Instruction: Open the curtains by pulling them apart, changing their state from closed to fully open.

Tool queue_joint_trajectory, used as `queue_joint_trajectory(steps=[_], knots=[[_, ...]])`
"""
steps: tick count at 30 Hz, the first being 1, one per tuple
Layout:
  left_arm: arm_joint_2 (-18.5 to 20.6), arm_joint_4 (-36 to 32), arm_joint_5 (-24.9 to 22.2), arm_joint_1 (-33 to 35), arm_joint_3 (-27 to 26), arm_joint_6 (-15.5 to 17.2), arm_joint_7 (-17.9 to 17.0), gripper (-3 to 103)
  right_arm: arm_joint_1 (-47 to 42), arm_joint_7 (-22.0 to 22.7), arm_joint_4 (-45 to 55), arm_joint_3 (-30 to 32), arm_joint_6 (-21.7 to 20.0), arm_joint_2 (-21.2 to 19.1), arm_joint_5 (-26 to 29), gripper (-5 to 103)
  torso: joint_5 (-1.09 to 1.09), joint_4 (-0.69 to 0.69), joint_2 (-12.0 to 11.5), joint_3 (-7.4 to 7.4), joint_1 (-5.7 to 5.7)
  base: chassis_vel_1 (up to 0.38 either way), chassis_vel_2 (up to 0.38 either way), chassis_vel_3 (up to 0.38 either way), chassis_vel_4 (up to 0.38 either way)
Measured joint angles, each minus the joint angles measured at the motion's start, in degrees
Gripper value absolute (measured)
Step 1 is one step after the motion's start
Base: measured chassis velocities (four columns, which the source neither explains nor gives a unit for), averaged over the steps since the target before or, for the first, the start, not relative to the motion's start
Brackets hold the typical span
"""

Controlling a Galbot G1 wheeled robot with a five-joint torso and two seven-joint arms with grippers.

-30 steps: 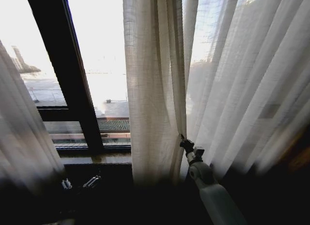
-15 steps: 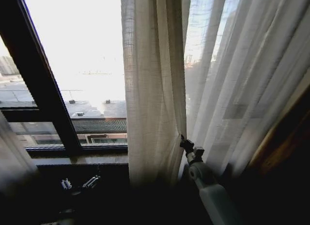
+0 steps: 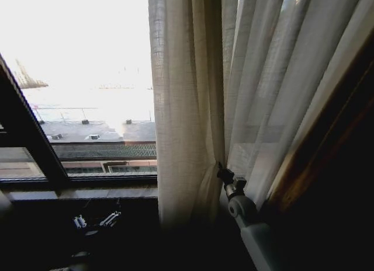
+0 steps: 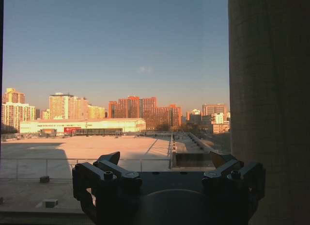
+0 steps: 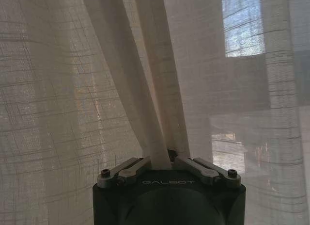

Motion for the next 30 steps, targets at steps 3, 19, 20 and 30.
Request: queue_joint_trajectory(steps=[3, 19, 20, 30], knots=[[-0.05, -0.02, 0.00, 0.11, 0.00, -0.10, 0.00, 100, -0.14, -0.01, 0.10, 0.04, 0.03, 0.02, -0.01, 0, 0.00, 0.01, 0.01, -0.01, -0.03, -0.351, -0.364, 0.353, 0.360], [-0.14, -0.08, 0.00, 0.29, -0.03, -0.40, 0.00, 100, -0.33, -0.09, -0.02, 0.01, 0.45, 0.20, -0.91, 0, -0.01, 0.01, 0.00, -0.01, -0.01, -0.350, -0.363, 0.360, 0.352], [-0.13, -0.08, 0.00, 0.27, -0.02, -0.40, 0.00, 100, -0.34, -0.12, -0.10, 0.02, 0.48, 0.23, -1.27, 0, -0.01, 0.01, 0.00, 0.00, -0.01, -0.353, -0.330, 0.358, 0.330], [-0.08, 0.33, -0.12, 0.24, -0.08, -0.78, 0.10, 100, -0.52, 0.23, -1.03, 0.02, 1.07, 0.34, -3.45, 32, 0.02, -0.02, 0.00, 0.00, -0.01, -0.132, -0.176, 0.157, 0.149]])
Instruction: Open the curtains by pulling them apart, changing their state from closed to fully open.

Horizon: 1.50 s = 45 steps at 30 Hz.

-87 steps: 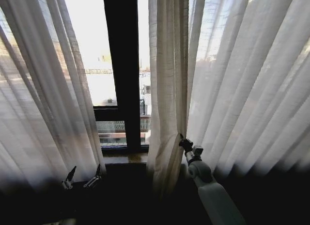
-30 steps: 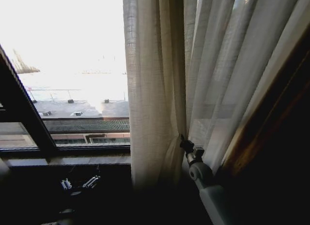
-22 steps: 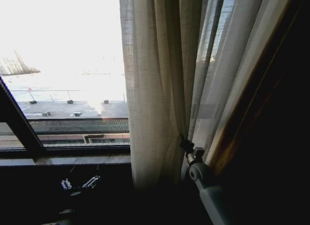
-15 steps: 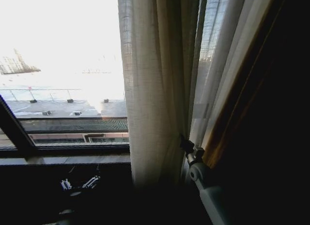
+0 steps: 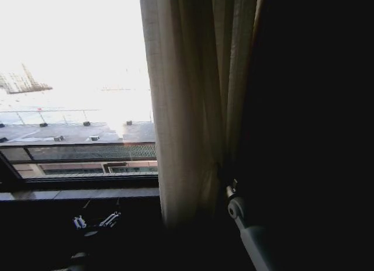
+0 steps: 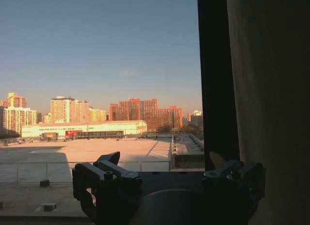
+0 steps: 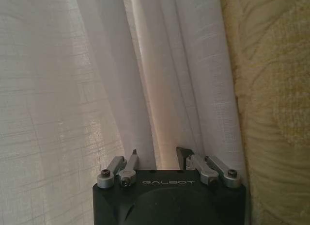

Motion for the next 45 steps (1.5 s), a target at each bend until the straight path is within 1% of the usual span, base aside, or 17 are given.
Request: queue_joint_trajectory(steps=[4, 5, 8, 10, 11, 12, 13, 16, 17, 19, 21, 23, 25, 27, 36, 45], knots=[[0.05, 0.10, -0.13, 0.05, -0.11, -0.11, -0.06, 100, -1.48, 0.98, 2.22, -1.05, -0.24, -0.03, 0.05, 54, -0.09, 0.06, 0.00, -0.01, 0.01, 0.017, 0.018, -0.007, -0.008], [0.05, 0.10, -0.13, 0.05, -0.11, -0.11, -0.06, 100, -1.48, 0.98, 2.22, -1.05, -0.24, -0.03, 0.05, 54, -0.09, 0.06, 0.00, -0.01, 0.01, 0.067, 0.072, -0.028, -0.031], [0.04, 0.28, -0.16, 0.06, 0.02, -0.28, -0.07, 100, -4.57, 2.18, 6.52, -2.51, -1.36, -0.36, 0.26, 70, -0.04, 0.03, 0.00, -0.01, 0.01, 0.036, 0.037, -0.023, -0.030], [0.04, 0.34, -0.17, 0.09, 0.07, -0.36, -0.07, 100, -5.43, 2.37, 7.52, -2.85, -1.50, -0.45, 0.26, 70, -0.04, 0.02, 0.00, -0.01, 0.00, 0.000, 0.000, 0.000, 0.000], [0.02, 0.45, -0.18, 0.12, 0.12, -0.49, -0.04, 100, -7.75, 2.79, 10.03, -3.66, -1.75, -0.64, 0.20, 76, 0.01, 0.02, 0.00, -0.01, 0.00, 0.000, 0.000, 0.000, 0.000], [0.01, 0.48, -0.18, 0.13, 0.12, -0.57, -0.05, 100, -8.77, 3.03, 11.07, -4.01, -1.79, -0.69, 0.17, 81, 0.01, 0.02, 0.00, -0.01, 0.00, 0.000, 0.000, 0.000, 0.000], [0.01, 0.48, -0.18, 0.13, 0.12, -0.57, -0.05, 100, -8.77, 3.03, 11.07, -4.01, -1.79, -0.69, 0.17, 81, 0.01, 0.02, 0.00, -0.01, 0.00, 0.000, 0.000, 0.000, 0.000], [0.00, 0.56, -0.45, 0.26, 0.11, -0.83, -0.03, 100, -13.58, 5.42, 15.44, -5.99, -2.12, -0.75, -1.03, 96, -0.01, 0.01, 0.00, -0.01, 0.00, 0.000, 0.000, 0.000, 0.000], [0.00, 0.56, -0.45, 0.26, 0.11, -0.83, -0.03, 100, -13.58, 5.42, 15.44, -5.99, -2.12, -0.75, -1.03, 96, -0.01, 0.01, 0.00, -0.01, 0.00, 0.000, 0.000, 0.000, 0.000], [-0.02, 0.65, -0.66, 0.28, 0.09, -0.90, -0.05, 100, -16.52, 7.55, 18.39, -7.37, -2.17, -0.08, -2.11, 100, -0.03, 0.03, 0.00, -0.01, 0.00, 0.000, 0.000, 0.000, 0.000], [-0.03, 0.69, -0.69, 0.28, 0.09, -0.93, -0.06, 100, -17.05, 7.81, 18.99, -7.59, -2.18, 0.11, -2.41, 100, -0.04, 0.03, 0.01, -0.01, 0.00, 0.000, 0.000, 0.000, 0.000], [-0.02, 0.85, -0.77, 0.33, 0.14, -1.07, -0.06, 100, -18.74, 8.00, 20.87, -7.93, -2.54, 0.66, -5.29, 100, -0.03, 0.03, 0.01, -0.01, 0.00, 0.000, 0.000, 0.000, 0.000], [-0.02, 0.89, -0.78, 0.37, 0.15, -1.12, -0.06, 100, -18.96, 8.00, 21.06, -7.93, -2.67, 0.71, -6.35, 100, -0.03, 0.03, 0.01, -0.01, 0.00, 0.000, 0.000, 0.000, 0.000], [-0.01, 1.03, -0.80, 0.51, 0.21, -1.37, -0.05, 100, -19.24, 7.99, 21.12, -7.72, -2.82, 0.79, -8.79, 100, -0.01, 0.02, 0.00, -0.01, 0.00, 0.000, 0.000, 0.000, 0.000], [-0.11, 1.20, -0.81, 1.54, 0.11, -2.72, 0.12, 100, -19.15, 7.96, 19.89, -7.48, -2.63, 1.12, -10.35, 100, -0.01, 0.03, 0.00, -0.01, 0.00, 0.008, 0.006, -0.004, -0.006], [-0.48, 1.16, -0.75, 2.28, 0.13, -3.49, 0.17, 100, -18.70, 7.74, 18.97, -7.68, -1.71, 1.17, -10.99, 100, 0.00, 0.03, 0.00, -0.01, 0.00, 0.129, 0.124, -0.133, -0.129]])
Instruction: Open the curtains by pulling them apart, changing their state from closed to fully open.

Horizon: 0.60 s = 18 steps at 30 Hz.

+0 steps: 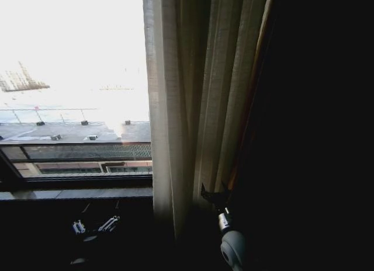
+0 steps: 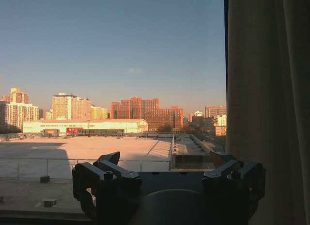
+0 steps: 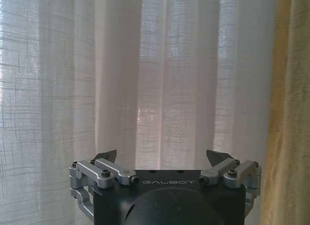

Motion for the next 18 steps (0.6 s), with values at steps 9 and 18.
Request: queue_joint_trajectory(steps=[9, 18], knots=[[-0.21, -0.16, 0.23, 0.27, 0.02, -0.25, 0.00, 100, 0.63, -0.05, -0.48, 0.20, 0.18, -0.02, -0.11, 100, 0.00, 0.00, 0.00, 0.00, 0.00, 0.275, 0.286, -0.276, -0.273], [-0.34, -0.18, 0.47, 0.42, 0.07, -0.43, 0.01, 100, 0.71, -0.48, -0.58, 0.23, 0.29, 0.17, -0.07, 100, -0.05, 0.00, 0.00, 0.01, 0.02, 0.336, 0.343, -0.340, -0.337]])
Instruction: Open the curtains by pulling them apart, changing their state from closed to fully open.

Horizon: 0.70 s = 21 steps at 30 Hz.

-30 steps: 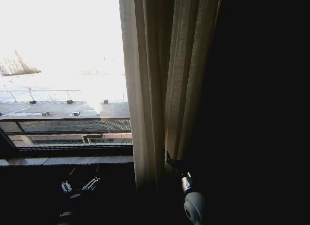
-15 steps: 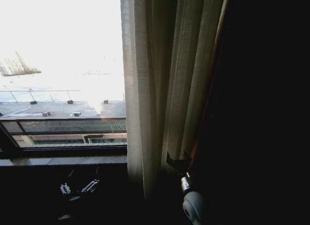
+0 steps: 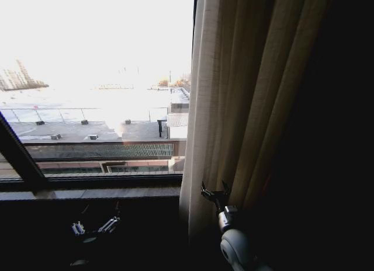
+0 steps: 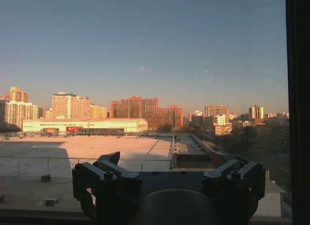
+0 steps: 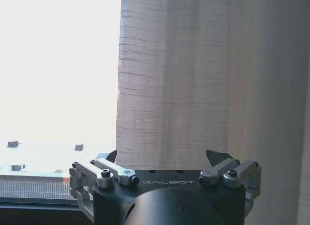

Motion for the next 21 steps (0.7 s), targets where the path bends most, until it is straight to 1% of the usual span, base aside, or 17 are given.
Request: queue_joint_trajectory(steps=[4, 6, 7, 11, 14, 16, 17, 21], knots=[[0.00, 0.12, 0.02, -0.02, -0.02, -0.05, 0.01, 100, -0.06, -1.15, 0.00, 0.01, 1.18, 0.18, 0.14, 100, 0.07, 0.00, 0.00, -0.01, -0.01, 0.321, 0.379, -0.343, -0.359], [0.02, 0.24, 0.03, -0.04, -0.03, -0.07, 0.00, 100, -0.06, -1.42, 0.00, 0.03, 1.50, 0.28, 0.13, 100, 0.03, 0.00, 0.00, -0.01, -0.01, 0.269, 0.288, -0.293, -0.292], [0.05, 0.36, 0.03, -0.05, -0.06, -0.09, 0.00, 100, -0.01, -1.72, 0.00, 0.11, 1.68, 0.32, 0.13, 100, -0.02, 0.00, 0.00, -0.01, 0.00, 0.231, 0.137, -0.190, -0.189], [0.07, 0.51, 0.07, -0.02, -0.04, -0.22, 0.01, 100, 0.21, -2.80, -0.24, 0.72, 1.82, 0.37, 0.08, 100, 0.01, 0.00, 0.01, -0.01, -0.02, 0.134, 0.079, -0.078, -0.109], [0.07, 0.54, 0.08, -0.01, 0.05, -0.28, 0.07, 100, 0.42, -3.11, -0.40, 0.93, 1.92, 0.36, 0.07, 100, 0.03, 0.00, 0.01, -0.01, -0.02, 0.000, 0.000, 0.000, 0.000], [0.06, 0.55, 0.08, -0.01, 0.12, -0.29, 0.12, 100, 0.58, -3.32, -0.66, 1.01, 2.39, 0.35, 0.06, 100, 0.08, -0.01, 0.00, 0.00, -0.02, 0.000, 0.000, 0.000, 0.000], [0.06, 0.55, 0.08, -0.03, 0.13, -0.29, 0.15, 100, 0.64, -3.46, -0.94, 1.05, 2.94, 0.35, 0.01, 100, 0.10, -0.03, 0.00, 0.00, -0.02, -0.056, -0.027, 0.069, 0.056], [0.10, 0.58, 0.06, -0.04, 0.03, -0.29, 0.15, 100, 0.75, -3.66, -1.36, 1.02, 3.53, 0.43, -0.11, 100, 0.07, -0.01, 0.00, 0.00, -0.03, -0.076, -0.011, 0.090, 0.018]])
